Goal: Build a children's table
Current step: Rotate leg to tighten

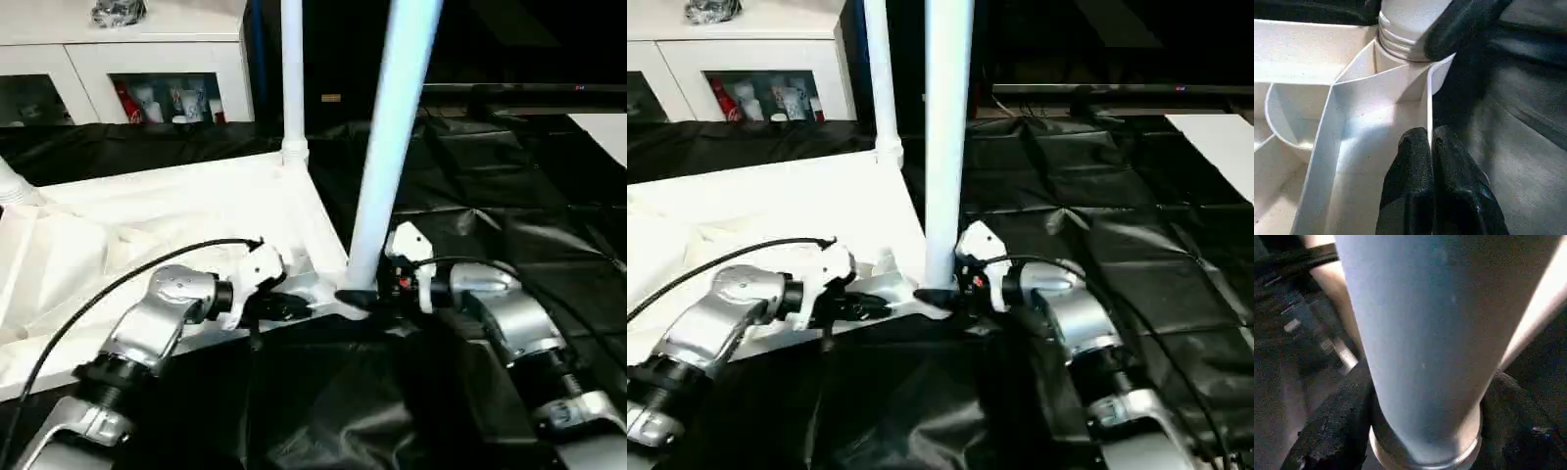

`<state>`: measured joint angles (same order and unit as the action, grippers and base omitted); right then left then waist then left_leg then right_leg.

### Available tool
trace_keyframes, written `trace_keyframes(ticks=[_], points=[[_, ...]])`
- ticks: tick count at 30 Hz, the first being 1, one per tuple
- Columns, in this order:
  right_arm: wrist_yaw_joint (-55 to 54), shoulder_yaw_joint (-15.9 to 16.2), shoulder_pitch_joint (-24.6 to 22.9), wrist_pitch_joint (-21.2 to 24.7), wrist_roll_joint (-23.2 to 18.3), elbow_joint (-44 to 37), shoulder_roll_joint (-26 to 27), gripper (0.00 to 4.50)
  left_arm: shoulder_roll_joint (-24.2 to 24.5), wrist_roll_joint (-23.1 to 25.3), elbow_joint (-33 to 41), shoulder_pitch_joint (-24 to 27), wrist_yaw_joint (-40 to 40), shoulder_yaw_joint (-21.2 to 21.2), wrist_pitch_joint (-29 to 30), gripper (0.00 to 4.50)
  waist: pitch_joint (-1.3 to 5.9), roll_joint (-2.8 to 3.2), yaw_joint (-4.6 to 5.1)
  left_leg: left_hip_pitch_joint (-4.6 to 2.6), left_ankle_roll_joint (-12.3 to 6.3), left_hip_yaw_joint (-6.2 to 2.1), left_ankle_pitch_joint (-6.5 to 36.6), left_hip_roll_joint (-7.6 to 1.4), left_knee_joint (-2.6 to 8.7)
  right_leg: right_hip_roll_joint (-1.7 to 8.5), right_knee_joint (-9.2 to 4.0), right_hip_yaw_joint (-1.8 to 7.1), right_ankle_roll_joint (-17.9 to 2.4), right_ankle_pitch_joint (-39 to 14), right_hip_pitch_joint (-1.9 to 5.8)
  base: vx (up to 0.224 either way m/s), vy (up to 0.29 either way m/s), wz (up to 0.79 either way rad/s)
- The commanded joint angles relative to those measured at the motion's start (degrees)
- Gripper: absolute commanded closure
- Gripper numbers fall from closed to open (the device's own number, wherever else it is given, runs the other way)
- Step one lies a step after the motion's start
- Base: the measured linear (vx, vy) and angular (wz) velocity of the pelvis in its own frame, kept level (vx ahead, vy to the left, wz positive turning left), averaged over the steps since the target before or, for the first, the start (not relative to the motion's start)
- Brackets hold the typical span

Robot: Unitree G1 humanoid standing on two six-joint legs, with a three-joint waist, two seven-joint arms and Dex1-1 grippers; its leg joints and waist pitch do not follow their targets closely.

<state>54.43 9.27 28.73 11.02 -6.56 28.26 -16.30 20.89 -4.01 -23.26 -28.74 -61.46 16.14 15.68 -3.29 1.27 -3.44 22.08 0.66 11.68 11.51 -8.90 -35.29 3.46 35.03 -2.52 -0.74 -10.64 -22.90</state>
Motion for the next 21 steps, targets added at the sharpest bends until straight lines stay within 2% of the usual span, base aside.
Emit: trace_keyframes(ticks=[1,3,4,5,7,8,9,10,13,14,15,18,20,21], points=[[-2.5,0.6,0.2,0.2,0.1,0.8,1.6,1.82,-1.7,-0.4,-1.0,-2.1,5.2,-2.6,0.5,4.50,3.59,-0.44,0.22,-1.33,-0.41,-2.49,11.1,-4.68,4.85,5.74,-4.40,3.06,-14.0,-14.8,2.35,0.000,0.000,0.00],[-6.6,-0.4,1.0,0.9,0.6,2.9,3.4,1.82,-3.2,0.0,-2.5,-3.4,8.0,-3.2,1.0,4.50,3.69,-0.42,0.35,-1.54,-0.47,-2.39,10.6,-4.73,4.76,5.58,-4.31,3.08,-14.0,-13.6,2.03,0.000,0.000,0.00],[-15.5,-2.7,3.1,1.9,0.8,7.5,7.3,1.83,-6.2,0.7,-5.5,-6.4,13.8,-4.3,1.7,4.50,3.74,-0.41,0.52,-1.51,-0.49,-2.35,10.1,-4.57,4.72,5.53,-4.25,3.07,-14.1,-13.1,2.06,0.000,0.000,0.00],[-17.2,-3.1,3.5,2.0,0.8,8.4,8.1,1.84,-6.8,0.9,-6.1,-7.0,14.9,-4.5,1.9,4.50,3.88,-0.29,0.68,-1.60,-0.06,-2.39,9.5,-4.46,4.64,5.59,-4.27,3.02,-14.4,-12.6,1.98,0.000,0.000,0.00],[-23.7,-4.7,5.1,2.7,0.8,11.5,11.2,1.85,-9.1,1.5,-8.2,-9.1,19.3,-5.2,2.3,4.50,3.97,-0.30,0.69,-1.43,0.05,-2.47,8.7,-4.46,4.63,5.64,-4.13,2.93,-14.5,-10.9,2.33,0.000,0.000,0.00],[-27.1,-5.5,6.1,3.1,0.6,13.2,13.0,1.85,-10.5,1.7,-9.3,-10.2,21.5,-5.5,2.6,4.50,4.00,-0.15,0.68,-1.40,-0.14,-2.37,8.3,-4.46,4.56,5.65,-4.08,2.99,-14.6,-10.0,2.33,0.000,0.000,0.00],[-29.0,-5.8,6.8,3.0,0.8,13.9,14.2,1.85,-11.2,1.9,-9.9,-10.8,22.4,-5.5,2.2,4.50,4.22,-0.07,0.63,-1.20,-0.85,-2.44,6.6,-4.44,4.48,5.63,-3.70,2.88,-15.0,-6.7,2.65,0.000,0.000,0.00],[-30.0,-5.8,7.7,2.4,1.1,14.9,15.5,1.85,-12.0,1.9,-10.3,-11.1,22.6,-5.4,1.8,4.50,4.27,-0.06,0.70,-1.16,-1.63,-2.37,5.8,-4.40,4.36,5.59,-3.53,2.86,-15.3,-4.7,2.60,0.000,0.000,0.00],[-29.1,-5.4,8.7,0.8,1.1,15.5,17.1,1.85,-12.6,1.8,-10.0,-11.0,21.5,-4.8,0.9,4.50,4.27,-0.20,0.64,-1.17,-2.86,-2.23,5.7,-4.41,4.24,5.68,-3.53,2.83,-15.9,-3.6,2.68,0.000,0.000,0.00],[-28.6,-5.3,8.7,0.7,1.0,15.4,17.2,1.50,-12.7,1.7,-9.7,-10.8,21.2,-4.6,0.8,4.50,4.27,-0.20,0.64,-1.17,-2.86,-2.23,5.7,-4.41,4.24,5.68,-3.53,2.83,-15.9,-3.6,2.68,0.000,0.000,0.00],[-27.8,-5.6,8.9,0.4,0.8,15.5,17.4,1.50,-12.6,1.8,-9.5,-10.5,20.5,-4.4,0.5,4.50,4.20,-0.19,0.62,-1.19,-2.99,-2.25,6.1,-4.49,4.29,5.72,-3.59,2.82,-15.9,-4.2,2.71,0.000,0.000,0.00],[-26.2,-5.7,9.0,0.5,0.6,15.2,17.3,1.13,-12.1,1.7,-8.6,-9.7,19.2,-4.1,0.1,4.50,4.01,-0.34,0.67,-1.18,-2.91,-2.32,7.4,-4.59,4.44,5.77,-3.77,2.85,-15.5,-6.6,2.75,0.000,0.000,0.00],[-21.4,-4.1,7.9,0.0,0.8,12.7,14.7,0.99,-10.0,1.0,-6.6,-7.6,15.6,-3.3,-0.7,4.50,3.94,-0.49,0.83,-1.18,-2.67,-2.35,8.4,-4.62,4.49,5.85,-3.91,2.86,-15.3,-8.2,2.78,0.000,0.000,0.00],[-21.4,-4.1,7.9,0.0,0.8,12.7,14.7,0.89,-10.0,1.0,-6.6,-7.6,15.6,-3.3,-0.7,4.50,3.90,-0.50,1.02,-0.88,-2.84,-2.44,8.3,-4.64,4.53,5.90,-3.83,2.85,-15.1,-8.4,2.99,0.000,0.000,0.00]])
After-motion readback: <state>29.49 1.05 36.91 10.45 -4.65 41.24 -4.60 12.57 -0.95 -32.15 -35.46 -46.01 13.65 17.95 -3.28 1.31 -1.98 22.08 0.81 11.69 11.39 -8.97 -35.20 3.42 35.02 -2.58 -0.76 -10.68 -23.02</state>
